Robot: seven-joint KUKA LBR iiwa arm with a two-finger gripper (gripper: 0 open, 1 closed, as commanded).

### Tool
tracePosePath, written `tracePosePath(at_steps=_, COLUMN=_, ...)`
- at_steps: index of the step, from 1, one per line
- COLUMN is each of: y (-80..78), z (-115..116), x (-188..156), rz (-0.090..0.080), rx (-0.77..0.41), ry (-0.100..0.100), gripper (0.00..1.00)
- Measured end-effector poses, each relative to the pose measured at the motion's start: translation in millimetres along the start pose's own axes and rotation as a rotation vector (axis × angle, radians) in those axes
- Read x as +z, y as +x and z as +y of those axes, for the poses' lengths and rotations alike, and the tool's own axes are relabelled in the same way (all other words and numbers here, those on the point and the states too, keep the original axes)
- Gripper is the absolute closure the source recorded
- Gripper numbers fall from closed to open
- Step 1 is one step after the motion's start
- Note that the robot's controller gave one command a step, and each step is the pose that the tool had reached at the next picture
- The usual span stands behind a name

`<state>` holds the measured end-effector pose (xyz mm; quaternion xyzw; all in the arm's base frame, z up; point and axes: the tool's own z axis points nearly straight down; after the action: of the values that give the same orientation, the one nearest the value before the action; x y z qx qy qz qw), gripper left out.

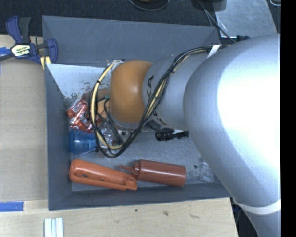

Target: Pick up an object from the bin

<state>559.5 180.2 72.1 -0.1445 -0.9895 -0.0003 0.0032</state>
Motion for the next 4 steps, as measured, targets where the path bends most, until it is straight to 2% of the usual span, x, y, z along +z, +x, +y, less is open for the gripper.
tracePosePath(at_steps=4, y=0.4, z=-1.1, x=-17.6, rz=0.001, rx=0.001, ry=0.001, gripper=1.0)
